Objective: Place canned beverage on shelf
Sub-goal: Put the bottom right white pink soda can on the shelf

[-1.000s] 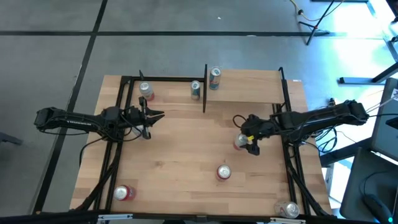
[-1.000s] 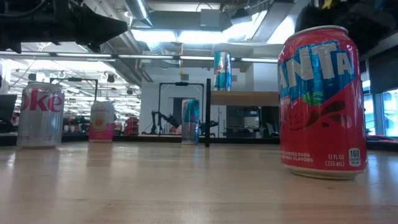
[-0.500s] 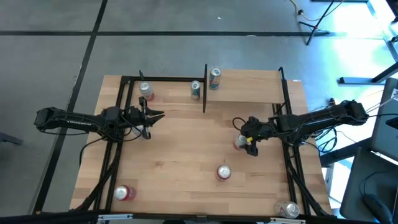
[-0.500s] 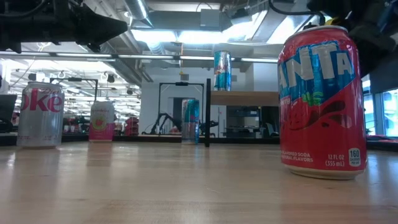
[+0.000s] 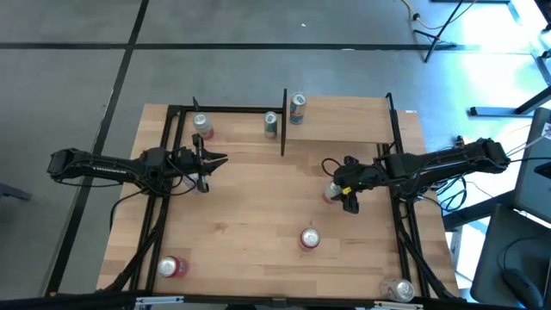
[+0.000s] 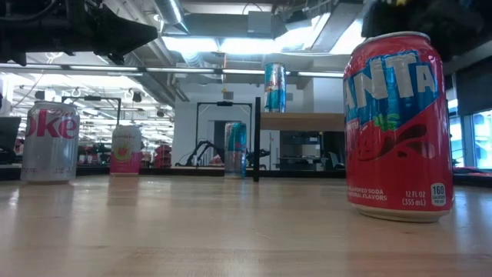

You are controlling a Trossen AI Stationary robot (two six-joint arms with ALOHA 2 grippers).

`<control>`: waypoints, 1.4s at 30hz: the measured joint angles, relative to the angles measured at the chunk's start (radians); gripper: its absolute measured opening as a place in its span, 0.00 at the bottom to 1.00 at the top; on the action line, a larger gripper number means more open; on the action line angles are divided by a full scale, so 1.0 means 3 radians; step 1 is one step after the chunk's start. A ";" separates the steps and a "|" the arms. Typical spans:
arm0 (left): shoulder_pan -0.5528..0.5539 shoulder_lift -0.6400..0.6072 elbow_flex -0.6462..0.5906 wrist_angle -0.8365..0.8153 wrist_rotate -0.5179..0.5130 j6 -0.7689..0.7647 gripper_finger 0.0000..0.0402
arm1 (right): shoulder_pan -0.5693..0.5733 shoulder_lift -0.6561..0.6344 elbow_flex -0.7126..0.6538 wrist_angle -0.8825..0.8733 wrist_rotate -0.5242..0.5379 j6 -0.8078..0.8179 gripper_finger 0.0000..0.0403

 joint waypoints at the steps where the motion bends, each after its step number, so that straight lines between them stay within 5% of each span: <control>1: 0.0000 0.0000 0.0000 0.0000 0.0001 0.0001 0.12 | 0.0000 0.0000 0.0111 -0.0103 0.0020 -0.0017 0.64; 9: -0.0001 0.0000 0.0000 0.0001 0.0026 0.0000 0.12 | -0.0018 -0.0001 0.1095 -0.0862 0.0463 -0.0327 0.64; 15: -0.0001 0.0000 0.0000 0.0001 0.0027 0.0000 0.12 | -0.0396 -0.0005 0.1602 -0.1108 0.0587 -0.0620 0.64; 27: 0.0001 0.0000 0.0000 0.0001 0.0026 0.0001 0.12 | -0.1745 0.0196 0.1719 -0.0813 -0.0285 -0.1238 0.64; 42: 0.0000 0.0000 0.0000 0.0001 0.0026 -0.0002 0.12 | -0.2659 0.1577 0.2908 -0.1180 -0.1072 -0.1694 0.64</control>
